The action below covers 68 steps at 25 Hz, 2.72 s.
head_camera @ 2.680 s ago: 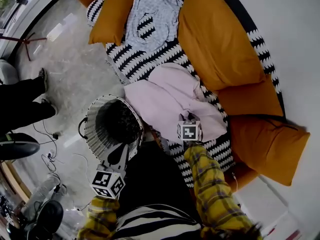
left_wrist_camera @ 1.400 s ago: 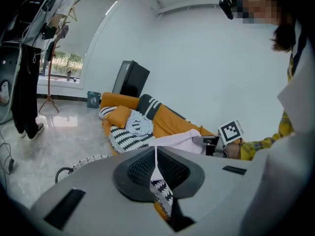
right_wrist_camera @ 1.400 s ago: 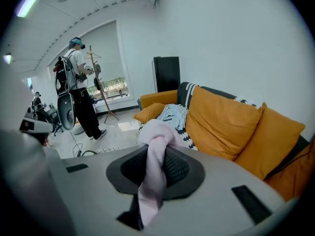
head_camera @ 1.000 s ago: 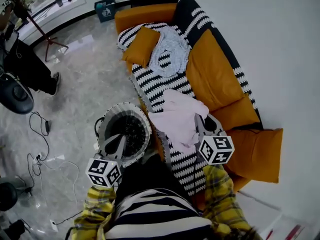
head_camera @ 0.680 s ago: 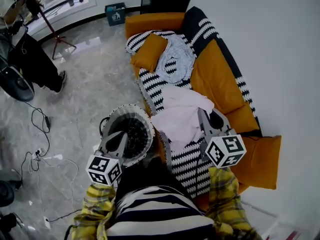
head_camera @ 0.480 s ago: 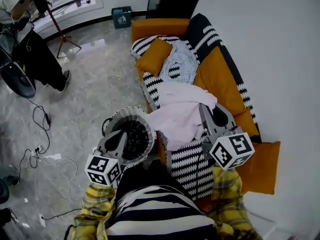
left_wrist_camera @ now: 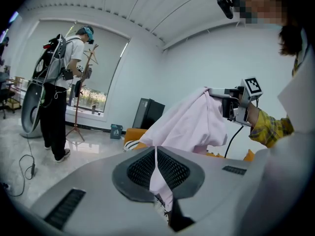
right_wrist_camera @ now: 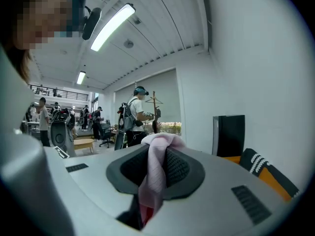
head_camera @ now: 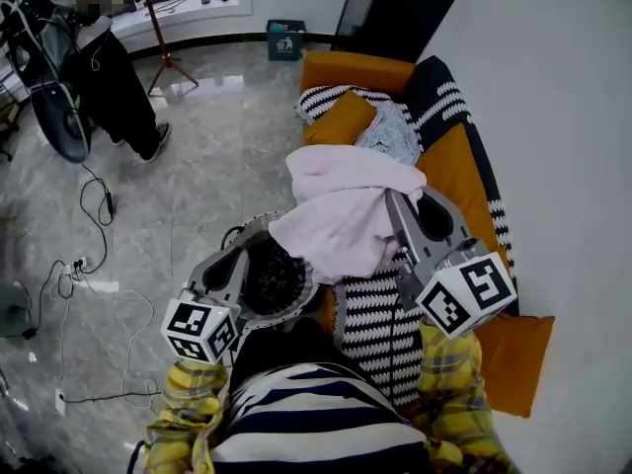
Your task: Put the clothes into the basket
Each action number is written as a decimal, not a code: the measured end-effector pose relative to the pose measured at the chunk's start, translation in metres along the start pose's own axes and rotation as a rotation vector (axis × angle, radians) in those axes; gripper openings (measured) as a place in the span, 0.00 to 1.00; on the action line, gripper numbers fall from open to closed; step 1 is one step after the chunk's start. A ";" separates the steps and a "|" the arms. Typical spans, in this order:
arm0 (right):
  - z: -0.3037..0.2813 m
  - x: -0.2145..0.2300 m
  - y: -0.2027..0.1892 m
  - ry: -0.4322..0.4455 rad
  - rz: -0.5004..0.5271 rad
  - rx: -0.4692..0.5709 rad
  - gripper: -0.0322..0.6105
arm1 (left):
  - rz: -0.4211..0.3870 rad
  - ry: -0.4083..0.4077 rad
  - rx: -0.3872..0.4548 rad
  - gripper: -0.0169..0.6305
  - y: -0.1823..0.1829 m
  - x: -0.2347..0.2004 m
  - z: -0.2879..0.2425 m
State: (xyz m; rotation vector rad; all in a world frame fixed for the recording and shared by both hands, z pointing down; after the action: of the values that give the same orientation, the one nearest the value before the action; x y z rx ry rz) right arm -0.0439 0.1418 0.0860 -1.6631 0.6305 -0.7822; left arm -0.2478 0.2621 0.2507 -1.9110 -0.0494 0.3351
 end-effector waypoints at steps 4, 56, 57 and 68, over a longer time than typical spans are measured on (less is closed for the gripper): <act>-0.020 -0.029 0.002 0.102 -0.011 0.004 0.17 | 0.019 0.070 0.017 0.07 -0.001 -0.015 0.022; -0.057 -0.039 -0.298 -0.077 -0.147 -0.477 0.25 | 0.105 -0.112 -0.179 0.07 -0.080 -0.032 -0.017; -0.056 -0.030 -0.297 -0.094 -0.151 -0.475 0.25 | 0.113 -0.124 -0.183 0.07 -0.079 -0.029 -0.026; -0.063 0.109 -0.301 -0.210 -0.221 -0.437 0.25 | 0.102 -0.169 -0.221 0.07 -0.073 0.010 -0.159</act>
State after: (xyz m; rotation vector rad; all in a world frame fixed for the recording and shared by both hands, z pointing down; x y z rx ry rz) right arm -0.0224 0.0870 0.4067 -2.2120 0.4963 -0.6394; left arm -0.1879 0.1457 0.3671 -2.1041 -0.1053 0.5801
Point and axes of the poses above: the fingertips, and each gripper's own axes: z backward along the fingers, x to its right, y out of its top, the point moved 2 cm from there along z, backward along the fingers, and after that the axes turned 5 degrees about -z, right-handed, at the moved point
